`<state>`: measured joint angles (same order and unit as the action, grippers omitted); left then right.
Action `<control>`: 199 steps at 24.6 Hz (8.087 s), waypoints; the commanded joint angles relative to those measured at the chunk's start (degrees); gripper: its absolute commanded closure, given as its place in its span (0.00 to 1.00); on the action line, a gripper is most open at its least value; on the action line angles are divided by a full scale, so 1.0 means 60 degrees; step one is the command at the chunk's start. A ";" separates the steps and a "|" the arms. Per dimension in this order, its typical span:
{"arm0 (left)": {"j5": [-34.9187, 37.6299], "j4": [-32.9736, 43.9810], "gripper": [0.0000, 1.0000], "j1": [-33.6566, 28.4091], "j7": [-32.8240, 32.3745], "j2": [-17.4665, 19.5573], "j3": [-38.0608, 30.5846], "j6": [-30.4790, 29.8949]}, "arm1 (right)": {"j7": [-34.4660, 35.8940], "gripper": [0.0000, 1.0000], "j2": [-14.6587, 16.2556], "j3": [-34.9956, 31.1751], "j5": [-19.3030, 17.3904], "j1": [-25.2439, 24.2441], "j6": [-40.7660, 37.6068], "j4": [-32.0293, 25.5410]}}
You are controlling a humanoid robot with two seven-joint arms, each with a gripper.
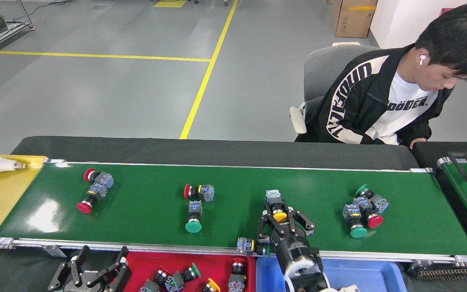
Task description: Pick switch part from conveyor to tray
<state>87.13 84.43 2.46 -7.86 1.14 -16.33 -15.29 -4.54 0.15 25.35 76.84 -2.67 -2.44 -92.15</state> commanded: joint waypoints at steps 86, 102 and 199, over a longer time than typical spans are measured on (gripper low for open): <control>0.0522 -0.4974 0.33 0.2506 0.1281 0.2403 -0.0193 -0.0293 | 0.0142 0.74 0.0020 0.0140 -0.0957 0.0782 -0.3152 -0.0272; -0.0899 -0.0228 0.93 -0.0629 0.1383 0.1729 -0.0046 -0.2197 | -0.0400 0.02 -0.0625 -0.1281 -0.0942 0.1295 -0.0574 -0.0331; -0.1309 0.0885 0.00 -0.2446 0.0739 0.0982 -0.2566 -0.0835 | 0.0698 0.01 0.0444 -0.6451 -0.1499 -0.1943 -0.1541 -0.1224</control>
<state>79.51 90.24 -13.14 -3.05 5.75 -30.28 -22.84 0.22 2.82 -13.42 67.97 -14.89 -11.36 -98.97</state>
